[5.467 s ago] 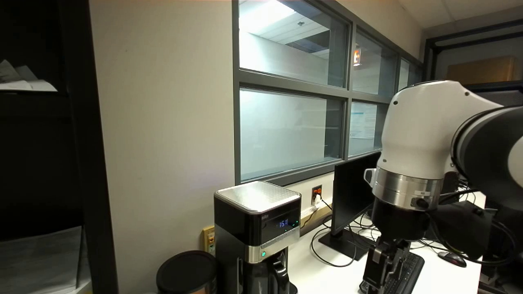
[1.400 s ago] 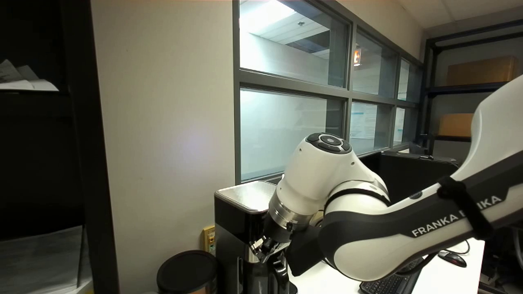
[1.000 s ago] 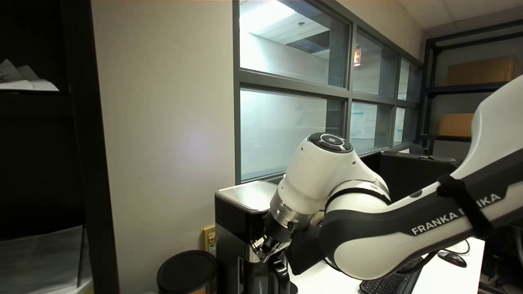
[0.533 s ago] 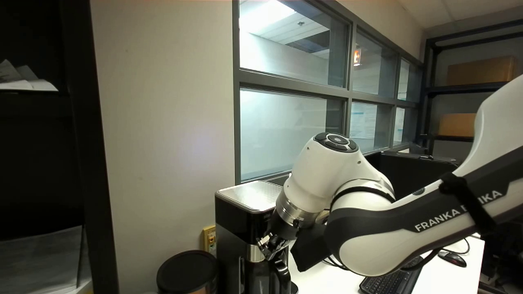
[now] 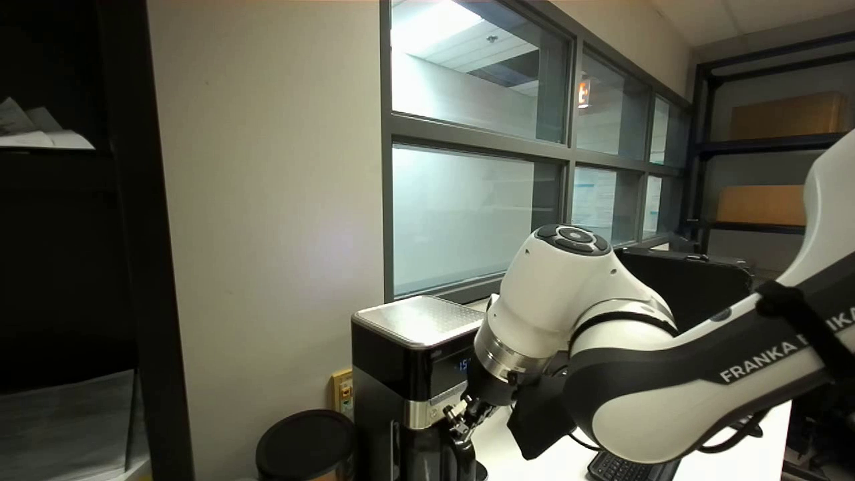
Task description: Push the far left round button on the coffee making machine
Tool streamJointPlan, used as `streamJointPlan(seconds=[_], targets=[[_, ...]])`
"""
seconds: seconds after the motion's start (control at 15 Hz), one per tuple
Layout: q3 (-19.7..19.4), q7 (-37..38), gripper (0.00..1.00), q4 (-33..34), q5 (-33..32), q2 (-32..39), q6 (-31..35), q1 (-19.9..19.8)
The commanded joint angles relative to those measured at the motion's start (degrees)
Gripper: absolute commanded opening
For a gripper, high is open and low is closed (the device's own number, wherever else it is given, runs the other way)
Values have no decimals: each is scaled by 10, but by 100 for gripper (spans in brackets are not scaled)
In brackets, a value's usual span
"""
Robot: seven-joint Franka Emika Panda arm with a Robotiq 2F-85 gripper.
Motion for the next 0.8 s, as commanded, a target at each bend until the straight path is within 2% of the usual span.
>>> streamJointPlan(seconds=[0.0, 0.47, 0.53, 0.73], targets=[[9, -24, 0, -76, 2, -48, 17, 2], [11, -33, 0, -146, -4, -95, 31, 4], [11, -28, 1, -107, 2, -65, 16, 3], [12, -28, 1, -124, 1, -78, 17, 1]])
